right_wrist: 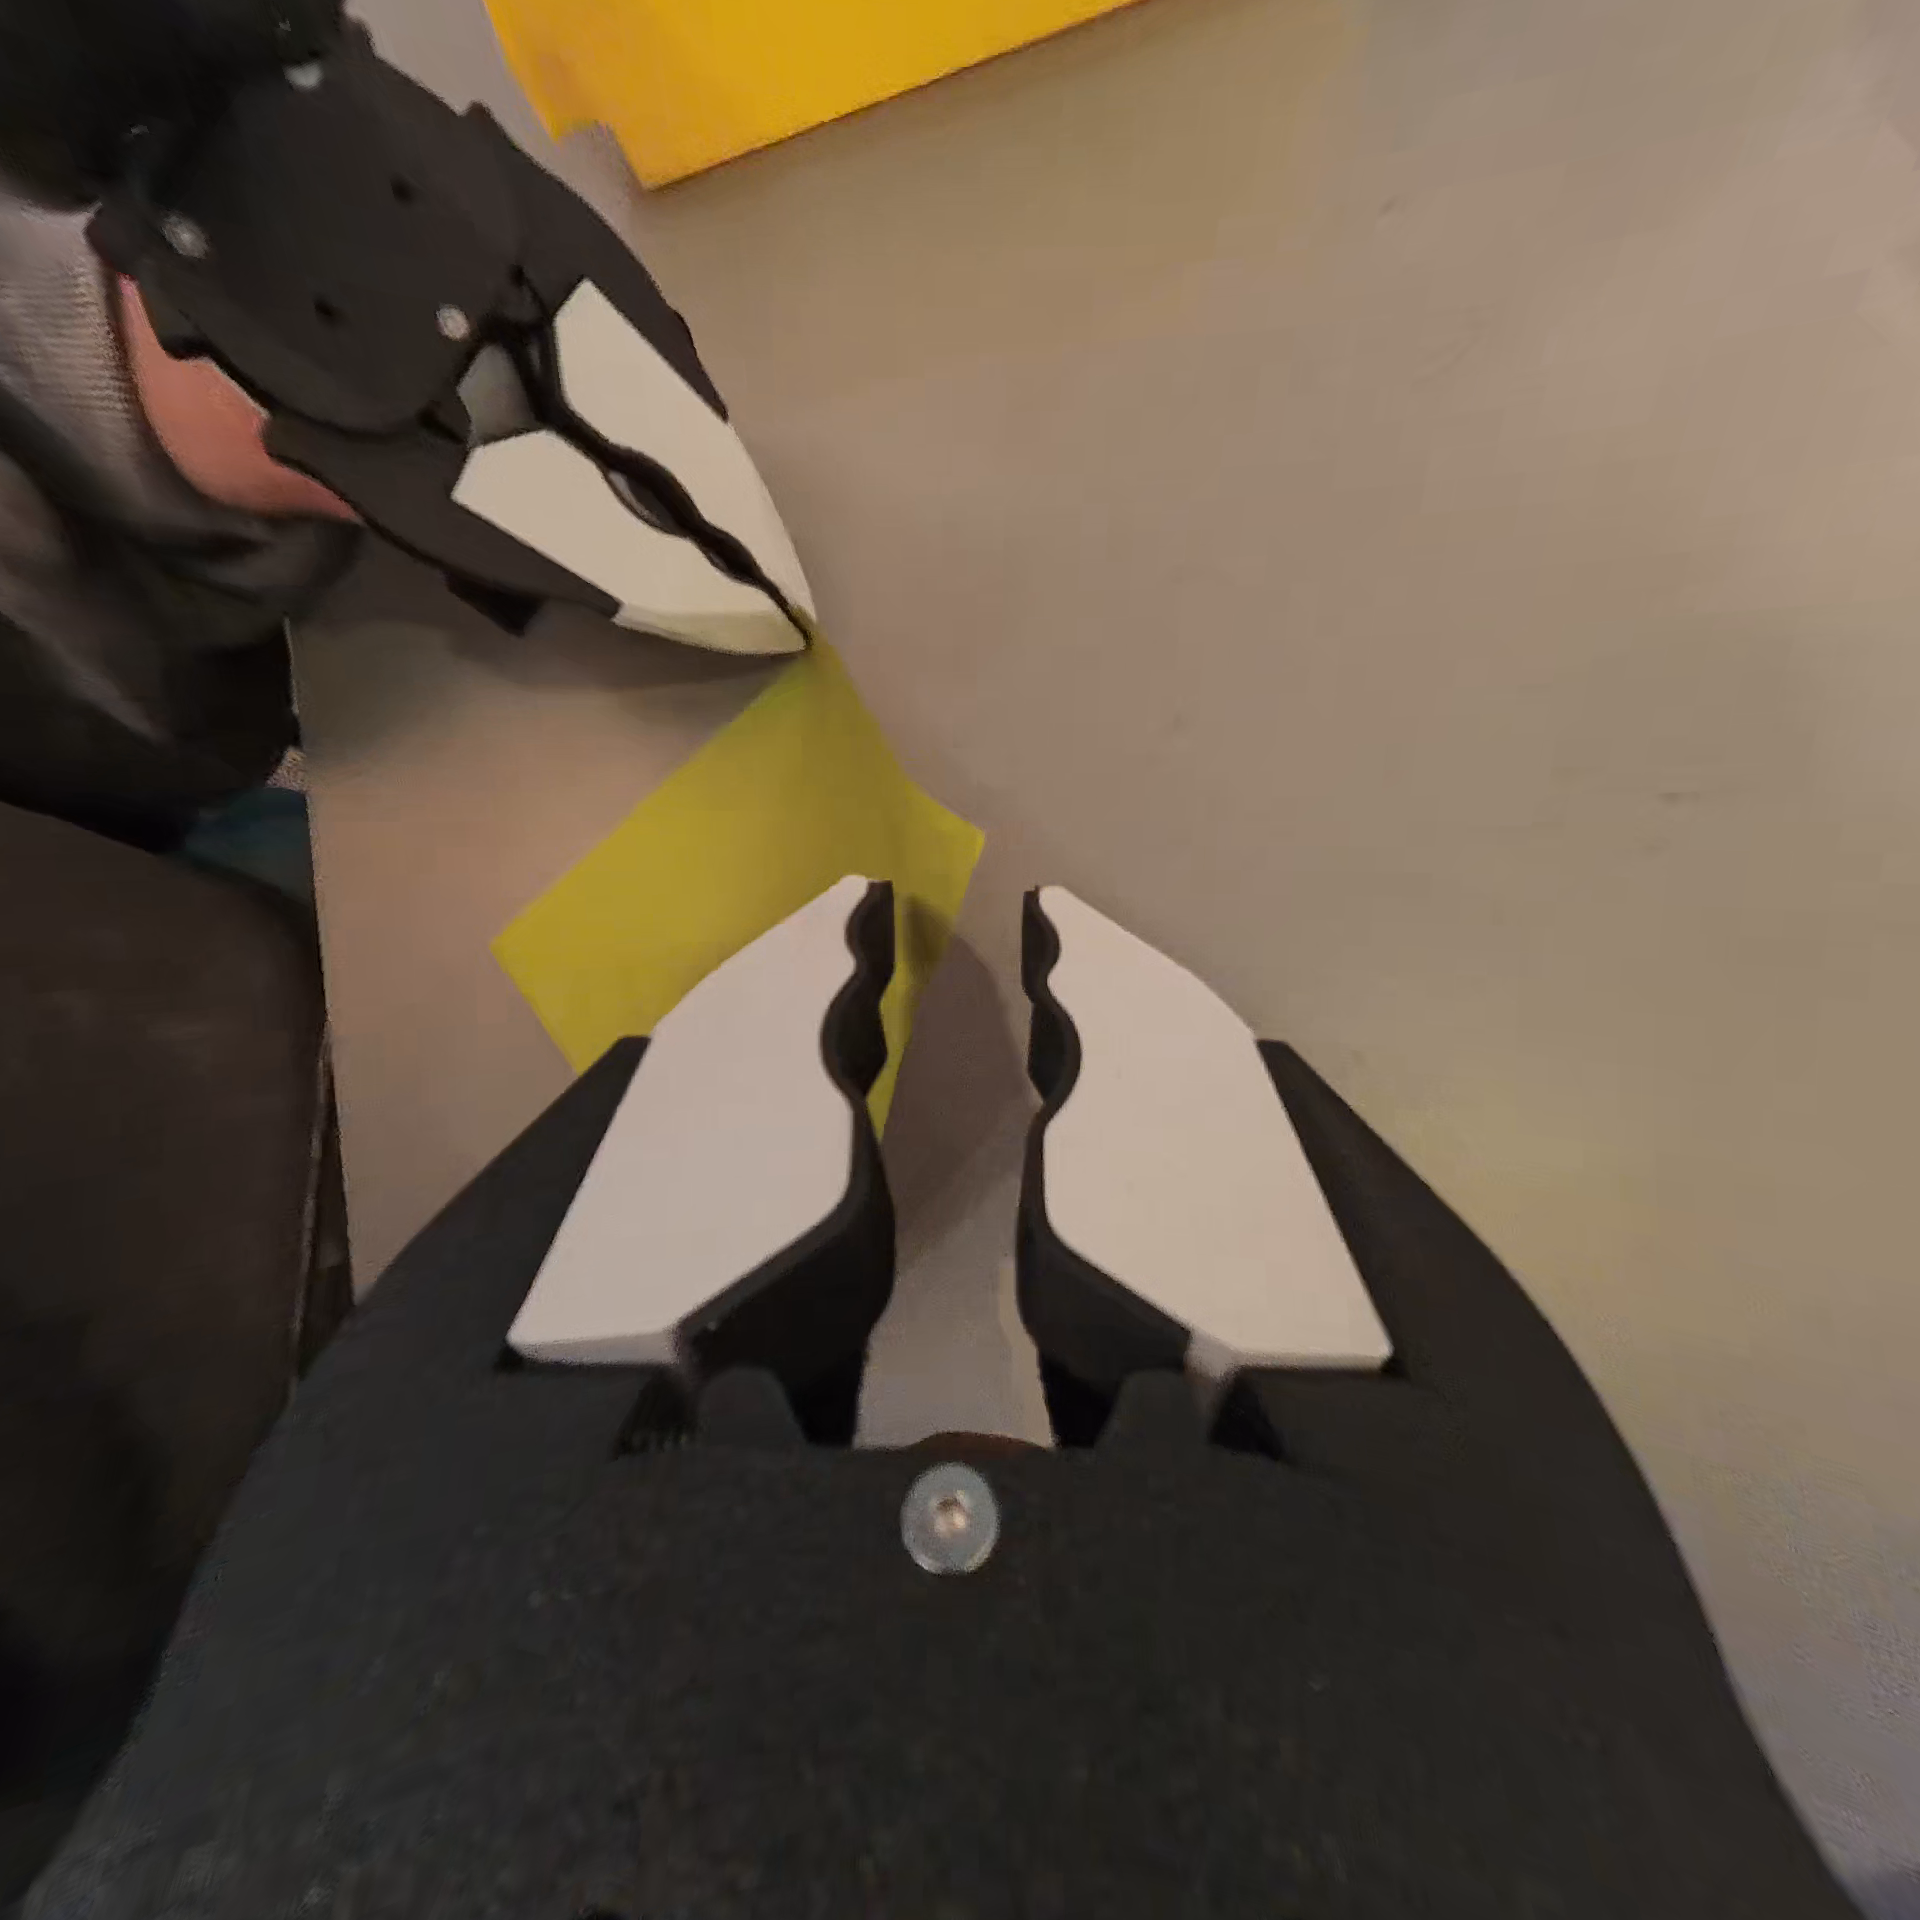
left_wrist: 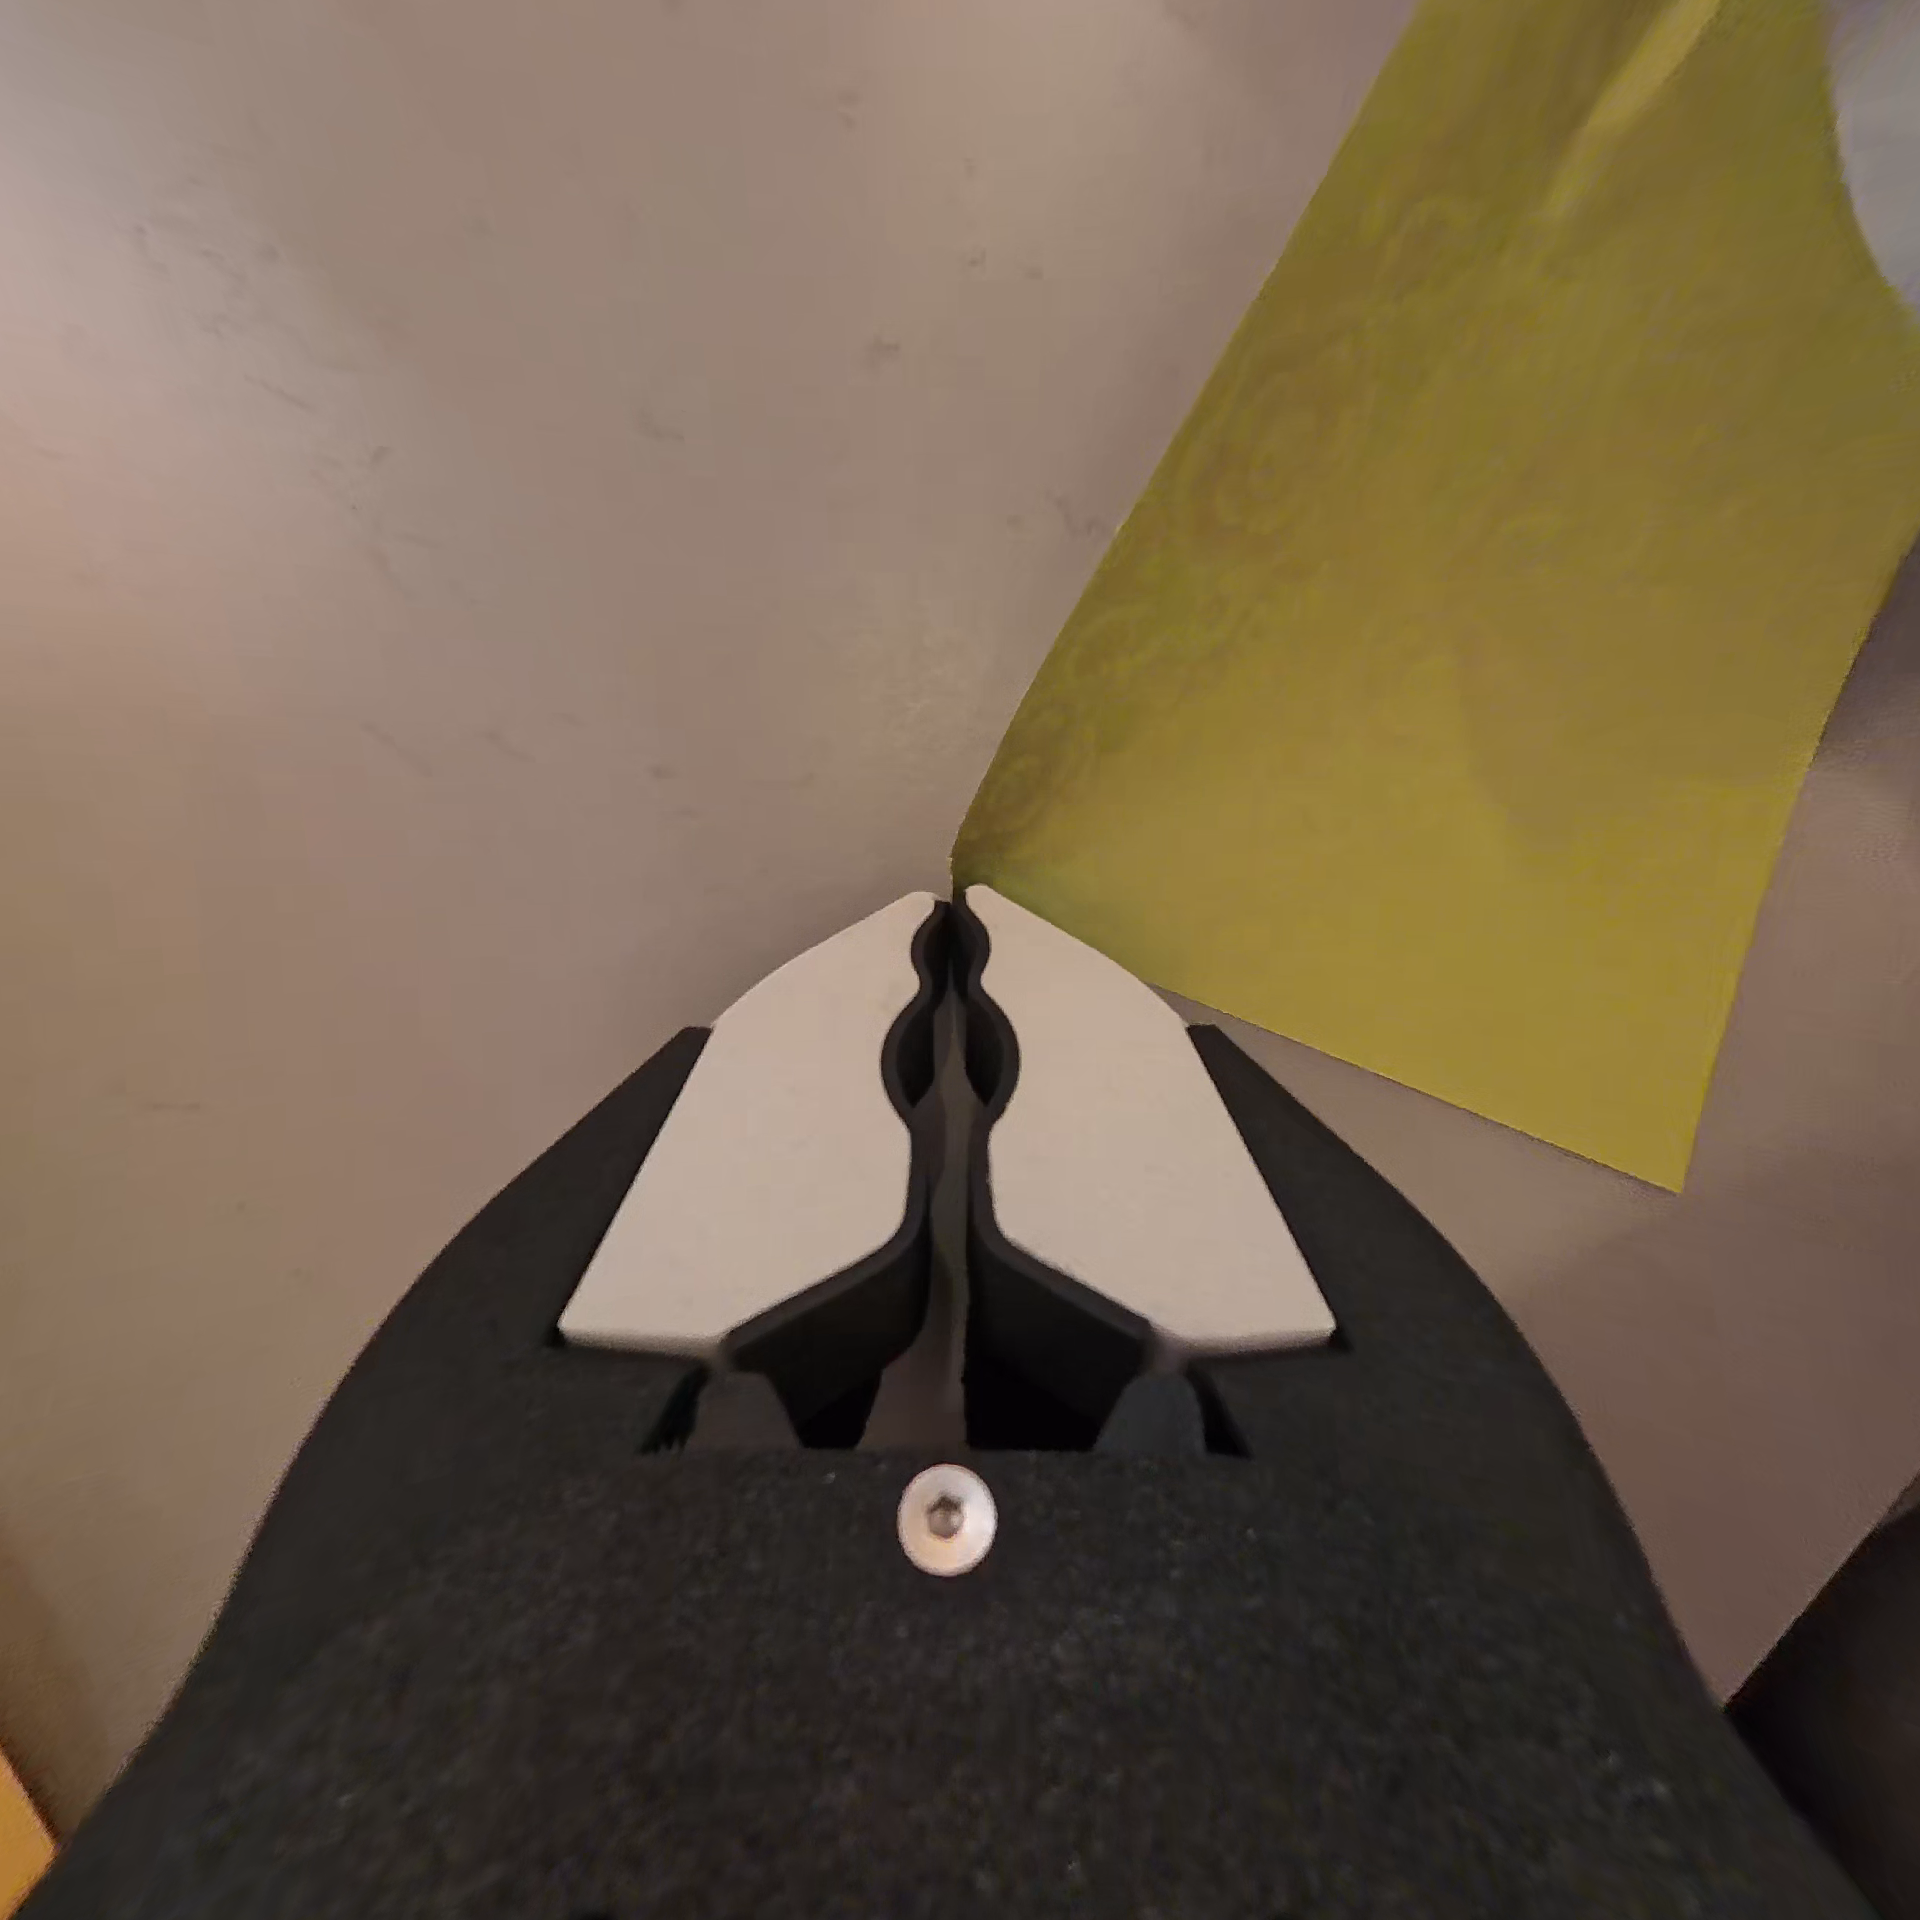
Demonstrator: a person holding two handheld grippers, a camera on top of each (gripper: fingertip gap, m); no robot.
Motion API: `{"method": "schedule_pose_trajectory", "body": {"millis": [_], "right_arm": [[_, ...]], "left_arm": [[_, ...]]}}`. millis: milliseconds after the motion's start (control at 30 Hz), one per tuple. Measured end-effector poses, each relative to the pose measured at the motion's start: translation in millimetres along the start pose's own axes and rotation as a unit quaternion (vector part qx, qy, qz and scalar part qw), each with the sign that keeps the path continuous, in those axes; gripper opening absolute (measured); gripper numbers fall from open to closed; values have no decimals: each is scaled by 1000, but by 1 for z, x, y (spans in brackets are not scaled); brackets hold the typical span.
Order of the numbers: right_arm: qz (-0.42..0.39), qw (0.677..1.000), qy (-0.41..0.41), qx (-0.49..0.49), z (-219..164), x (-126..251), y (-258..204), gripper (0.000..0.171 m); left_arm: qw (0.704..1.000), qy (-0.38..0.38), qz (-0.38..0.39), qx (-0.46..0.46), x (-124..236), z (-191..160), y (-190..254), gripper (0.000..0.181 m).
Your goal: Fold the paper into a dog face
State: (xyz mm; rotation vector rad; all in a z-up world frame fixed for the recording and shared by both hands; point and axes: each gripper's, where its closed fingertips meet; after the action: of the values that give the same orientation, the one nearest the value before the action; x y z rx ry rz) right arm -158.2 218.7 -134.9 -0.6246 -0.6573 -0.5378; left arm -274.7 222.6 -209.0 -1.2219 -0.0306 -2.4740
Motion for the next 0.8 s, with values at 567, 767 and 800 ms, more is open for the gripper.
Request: {"method": "schedule_pose_trajectory", "body": {"millis": [567, 767, 800], "right_arm": [[-107, 901, -39, 418, -27, -49, -55, 0], [-55, 908, -83, 406, -62, -72, -69, 0], [-48, 909, -92, 403, -65, -73, -72, 0]], "left_arm": [[992, -7, 33, 121, 3, -9, -22, 0], [992, -11, 56, 109, 3, -9, -22, 0], [992, -12, 58, 107, 3, -9, -22, 0]]}}
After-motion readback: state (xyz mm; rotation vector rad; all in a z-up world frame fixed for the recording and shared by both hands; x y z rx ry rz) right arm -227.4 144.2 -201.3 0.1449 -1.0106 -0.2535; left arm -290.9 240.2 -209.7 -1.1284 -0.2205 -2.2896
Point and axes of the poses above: each gripper's, where its closed fingertips meet, x back along the fingers, z out of its top, y = z × x across the jaws, and after that the axes turned 14 degrees about -x, right-handed
